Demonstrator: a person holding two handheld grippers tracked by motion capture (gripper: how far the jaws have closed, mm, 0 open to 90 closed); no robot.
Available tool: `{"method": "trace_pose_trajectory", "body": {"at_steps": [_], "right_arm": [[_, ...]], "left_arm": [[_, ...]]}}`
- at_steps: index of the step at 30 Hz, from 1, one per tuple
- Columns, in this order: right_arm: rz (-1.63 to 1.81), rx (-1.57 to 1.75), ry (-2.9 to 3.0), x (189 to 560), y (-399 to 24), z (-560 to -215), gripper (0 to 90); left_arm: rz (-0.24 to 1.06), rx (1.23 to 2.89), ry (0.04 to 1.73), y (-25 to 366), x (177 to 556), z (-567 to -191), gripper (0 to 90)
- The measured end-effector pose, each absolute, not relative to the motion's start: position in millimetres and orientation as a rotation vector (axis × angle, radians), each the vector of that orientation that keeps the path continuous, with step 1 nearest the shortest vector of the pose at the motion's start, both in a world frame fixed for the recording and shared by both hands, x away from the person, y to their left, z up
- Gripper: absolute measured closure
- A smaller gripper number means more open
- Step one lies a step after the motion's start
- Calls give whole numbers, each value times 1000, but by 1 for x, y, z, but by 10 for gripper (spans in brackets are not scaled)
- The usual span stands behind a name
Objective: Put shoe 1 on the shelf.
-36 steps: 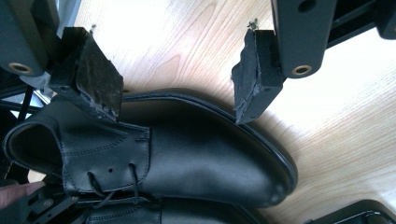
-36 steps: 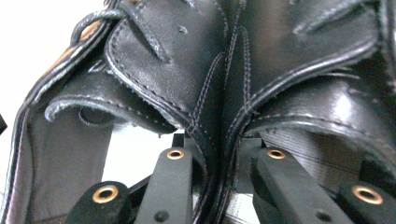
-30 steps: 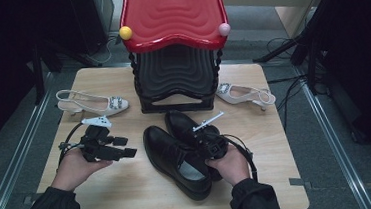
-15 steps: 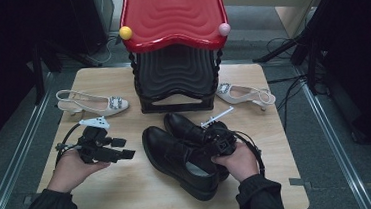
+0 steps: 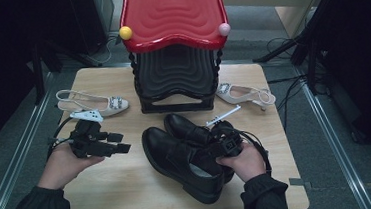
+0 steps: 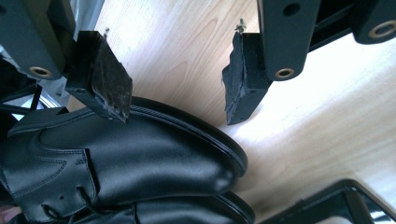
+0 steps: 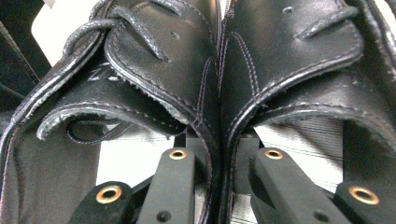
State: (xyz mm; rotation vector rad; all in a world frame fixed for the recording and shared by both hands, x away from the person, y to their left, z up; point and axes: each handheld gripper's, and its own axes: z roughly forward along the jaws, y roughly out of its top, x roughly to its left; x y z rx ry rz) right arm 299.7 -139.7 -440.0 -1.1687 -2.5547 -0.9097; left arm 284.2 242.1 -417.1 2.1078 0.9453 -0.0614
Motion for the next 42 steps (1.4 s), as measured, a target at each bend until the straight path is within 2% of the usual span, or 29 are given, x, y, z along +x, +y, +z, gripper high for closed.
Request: {"method": "trace_pose_trajectory", "body": {"at_steps": [11, 23, 42], "right_arm": [[-1009, -1199, -2510, 302, -152, -411, 832], [-1161, -1300, -2443, 319, -159, -360, 831], [-1425, -1714, -2216, 388, -134, -358, 831]], "left_arm": [[-64, 2122, 941, 244, 285, -415, 407], [-77, 2158, 913, 235, 289, -423, 408], [-104, 2169, 889, 232, 290, -434, 406]]}}
